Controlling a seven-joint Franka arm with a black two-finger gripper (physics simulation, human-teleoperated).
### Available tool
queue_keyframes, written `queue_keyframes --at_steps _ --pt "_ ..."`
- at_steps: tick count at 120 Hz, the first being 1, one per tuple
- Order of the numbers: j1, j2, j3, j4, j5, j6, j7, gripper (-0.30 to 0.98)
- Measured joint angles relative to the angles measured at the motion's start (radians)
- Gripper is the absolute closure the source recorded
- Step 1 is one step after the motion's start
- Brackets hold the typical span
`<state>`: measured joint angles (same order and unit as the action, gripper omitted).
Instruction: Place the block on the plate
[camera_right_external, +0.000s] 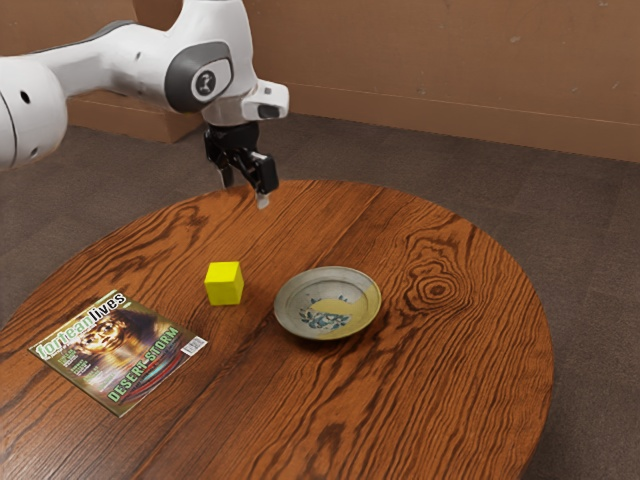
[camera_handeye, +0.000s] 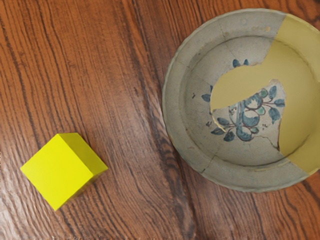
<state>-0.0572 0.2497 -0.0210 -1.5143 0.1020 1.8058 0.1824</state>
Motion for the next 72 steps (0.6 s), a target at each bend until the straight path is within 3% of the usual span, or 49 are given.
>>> queue_keyframes --at_steps 21,53,72 --pt "0.0 -0.009 -0.002 -0.022 0.009 -0.036 0.087 0.0" --pt "0.024 0.2 0.05 0.078 0.001 0.001 0.135 0.0" --pt "0.066 0.295 0.085 0.122 -0.07 0.023 0.124 0.0"
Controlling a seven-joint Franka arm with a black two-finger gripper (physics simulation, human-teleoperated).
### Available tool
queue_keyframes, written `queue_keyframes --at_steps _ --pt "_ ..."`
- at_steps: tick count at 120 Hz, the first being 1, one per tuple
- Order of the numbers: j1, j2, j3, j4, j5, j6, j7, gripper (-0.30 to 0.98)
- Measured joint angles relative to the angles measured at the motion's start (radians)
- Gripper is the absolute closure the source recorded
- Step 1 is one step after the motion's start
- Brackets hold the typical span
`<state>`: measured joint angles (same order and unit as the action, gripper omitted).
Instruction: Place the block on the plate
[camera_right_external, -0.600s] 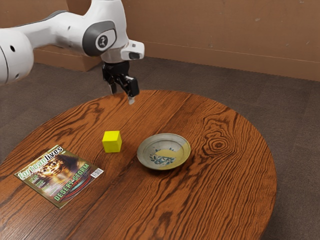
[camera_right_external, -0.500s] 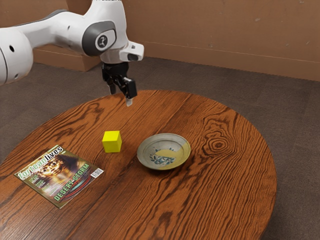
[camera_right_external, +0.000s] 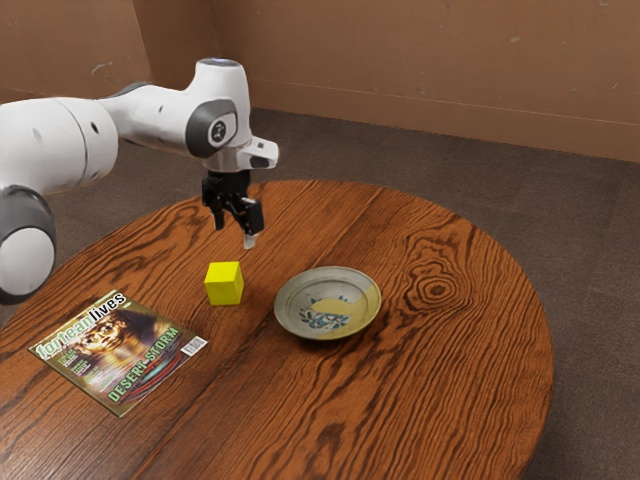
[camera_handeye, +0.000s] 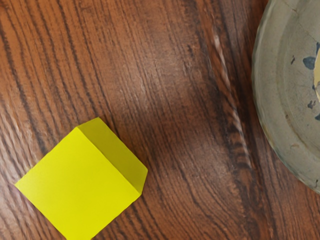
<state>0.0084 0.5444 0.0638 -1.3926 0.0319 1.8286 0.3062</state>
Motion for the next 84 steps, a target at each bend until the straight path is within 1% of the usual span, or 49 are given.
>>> queue_keyframes --at_steps 17,33,55,66,84 --pt "0.026 0.065 0.019 0.026 -0.043 0.026 -0.042 0.0" --pt "0.056 0.107 0.059 0.037 -0.126 0.051 -0.082 0.0" --pt "0.071 0.134 0.068 0.033 -0.242 0.088 -0.134 0.0" --pt "0.08 0.14 0.07 0.025 -0.267 0.099 -0.158 0.0" --pt "0.085 0.148 0.076 0.017 -0.281 0.108 -0.194 0.0"
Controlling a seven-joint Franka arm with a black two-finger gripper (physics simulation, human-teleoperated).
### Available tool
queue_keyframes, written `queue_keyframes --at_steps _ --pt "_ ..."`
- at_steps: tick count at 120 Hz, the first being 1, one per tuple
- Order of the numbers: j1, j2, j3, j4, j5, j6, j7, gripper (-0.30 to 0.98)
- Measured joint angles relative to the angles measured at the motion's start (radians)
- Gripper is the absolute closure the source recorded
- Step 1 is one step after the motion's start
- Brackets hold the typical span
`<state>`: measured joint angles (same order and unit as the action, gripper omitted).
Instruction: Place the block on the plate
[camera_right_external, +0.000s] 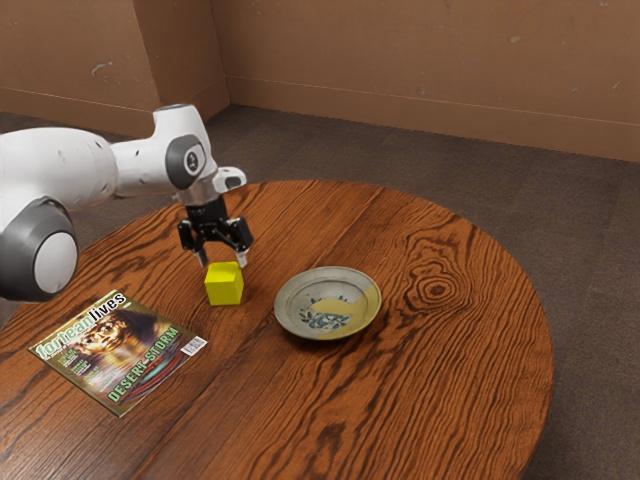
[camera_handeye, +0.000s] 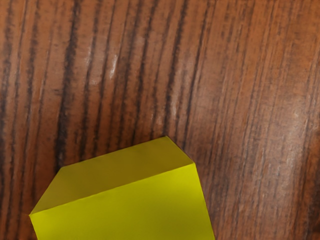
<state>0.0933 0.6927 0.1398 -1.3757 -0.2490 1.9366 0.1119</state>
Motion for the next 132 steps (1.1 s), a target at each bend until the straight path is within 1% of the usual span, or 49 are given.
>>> queue_keyframes --at_steps 41,77,85,95,102,110,117,132 --pt "0.006 0.036 0.001 -0.009 -0.015 0.01 -0.057 0.0" --pt "0.009 0.071 -0.002 -0.024 -0.019 0.059 -0.085 0.0" --pt "0.009 0.072 -0.003 -0.023 -0.018 0.066 -0.09 0.06" --pt "0.009 0.073 -0.003 -0.022 -0.018 0.072 -0.096 0.16" --pt "0.009 0.073 -0.003 -0.022 -0.017 0.075 -0.1 0.19" --pt "0.009 0.073 -0.003 -0.022 -0.015 0.078 -0.104 0.21" --pt "0.009 0.074 -0.003 -0.023 -0.017 0.08 -0.108 0.18" --pt "0.009 0.075 -0.002 -0.024 -0.021 0.083 -0.115 0.19"
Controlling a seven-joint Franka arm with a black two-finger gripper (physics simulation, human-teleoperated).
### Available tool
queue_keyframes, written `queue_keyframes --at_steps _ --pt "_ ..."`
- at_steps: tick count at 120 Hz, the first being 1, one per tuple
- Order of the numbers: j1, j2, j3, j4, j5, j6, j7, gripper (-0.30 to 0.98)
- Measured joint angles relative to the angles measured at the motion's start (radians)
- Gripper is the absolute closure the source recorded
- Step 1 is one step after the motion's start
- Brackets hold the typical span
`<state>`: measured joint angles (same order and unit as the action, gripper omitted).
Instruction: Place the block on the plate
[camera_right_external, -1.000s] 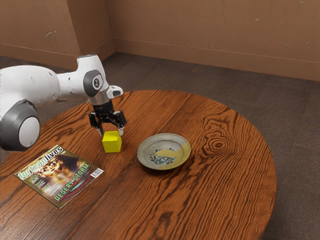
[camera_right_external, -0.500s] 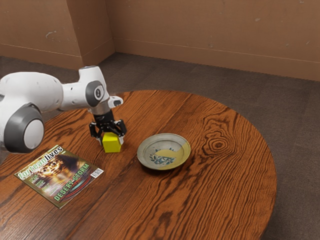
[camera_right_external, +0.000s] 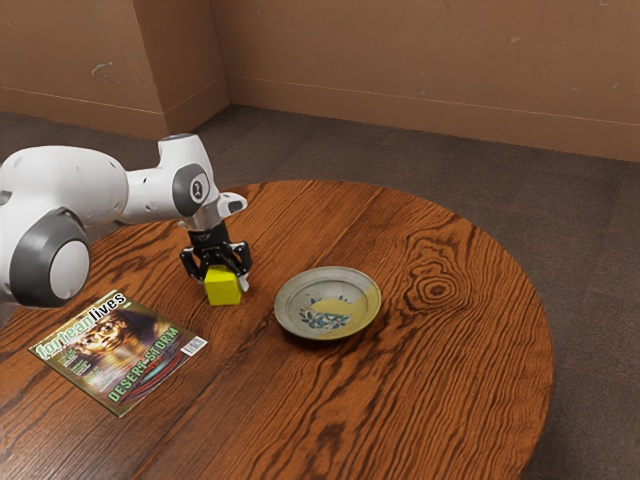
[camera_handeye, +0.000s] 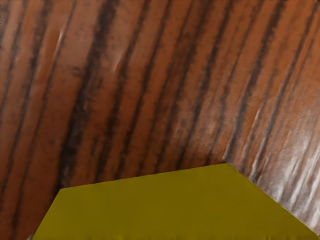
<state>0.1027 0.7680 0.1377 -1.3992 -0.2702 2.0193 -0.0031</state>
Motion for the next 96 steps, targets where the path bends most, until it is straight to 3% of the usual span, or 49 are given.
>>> queue_keyframes --at_steps 55,72,96 --pt "-0.014 -0.066 0.001 0.0 0.087 -0.036 -0.01 0.3" --pt "-0.058 -0.128 -0.007 -0.018 0.134 -0.054 -0.015 0.29" --pt "-0.159 -0.218 -0.043 -0.067 0.152 -0.067 -0.02 0.3"
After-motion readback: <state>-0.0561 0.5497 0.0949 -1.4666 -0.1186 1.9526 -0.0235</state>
